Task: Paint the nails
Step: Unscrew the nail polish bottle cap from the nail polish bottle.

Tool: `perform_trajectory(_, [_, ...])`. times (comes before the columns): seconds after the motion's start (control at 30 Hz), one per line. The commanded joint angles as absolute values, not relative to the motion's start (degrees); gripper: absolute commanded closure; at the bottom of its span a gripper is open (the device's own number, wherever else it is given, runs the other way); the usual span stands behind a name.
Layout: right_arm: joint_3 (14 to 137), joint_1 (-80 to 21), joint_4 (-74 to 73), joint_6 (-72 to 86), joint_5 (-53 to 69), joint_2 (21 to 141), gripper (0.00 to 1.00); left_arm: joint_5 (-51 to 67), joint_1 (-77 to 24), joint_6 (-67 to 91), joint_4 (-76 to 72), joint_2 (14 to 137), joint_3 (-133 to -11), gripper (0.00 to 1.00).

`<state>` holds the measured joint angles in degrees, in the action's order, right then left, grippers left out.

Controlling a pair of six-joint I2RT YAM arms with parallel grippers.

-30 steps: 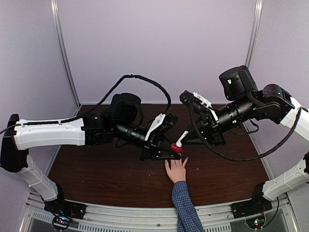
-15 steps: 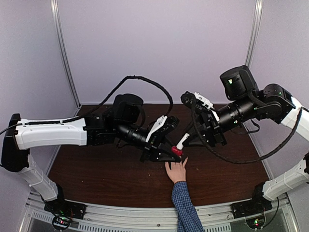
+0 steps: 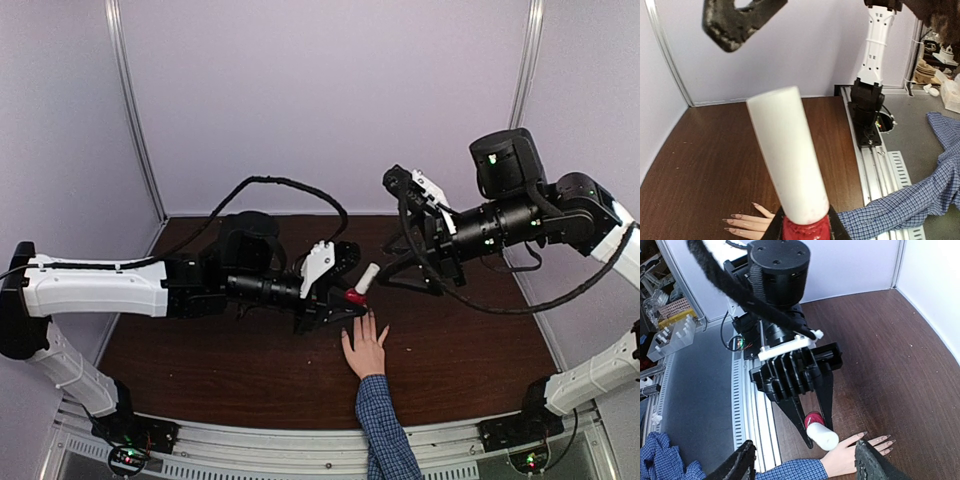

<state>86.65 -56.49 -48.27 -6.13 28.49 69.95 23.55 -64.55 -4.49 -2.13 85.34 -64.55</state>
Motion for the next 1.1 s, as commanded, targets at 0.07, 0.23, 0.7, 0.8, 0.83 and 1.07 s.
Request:
perform_trajectory(0.07, [85.93, -55.98, -44.01, 6.03, 19.04, 69.29, 0.31, 10.77, -65.6, -7.95, -10.65, 82.03, -61.5, 1.0])
perform_trajectory(0.23, [87.57, -55.87, -45.7, 12.95, 15.83, 71.54, 0.37, 4.93, -67.0, -10.5, -11.06, 82.3, -61.26, 1.0])
perform_trajectory(0.7, [86.88, -55.85, -44.0, 17.28, 20.24, 75.74, 0.55, 1.66, -67.84, -12.51, -10.56, 82.79, -61.41, 1.0])
perform_trajectory(0.8, [87.0, -55.9, -44.16, 17.08, 20.84, 76.47, 0.62, 1.2, -67.83, -12.57, -10.46, 82.8, -61.44, 1.0])
perform_trajectory(0.83, [87.13, -55.9, -44.2, 16.99, 21.01, 76.67, 0.67, 0.95, -67.83, -12.62, -10.51, 82.8, -61.44, 1.0])
perform_trajectory(1.07, [87.78, -55.84, -44.47, 16.33, 22.91, 77.08, 0.92, -1.19, -67.85, -12.31, -10.34, 82.79, -61.52, 1.0])
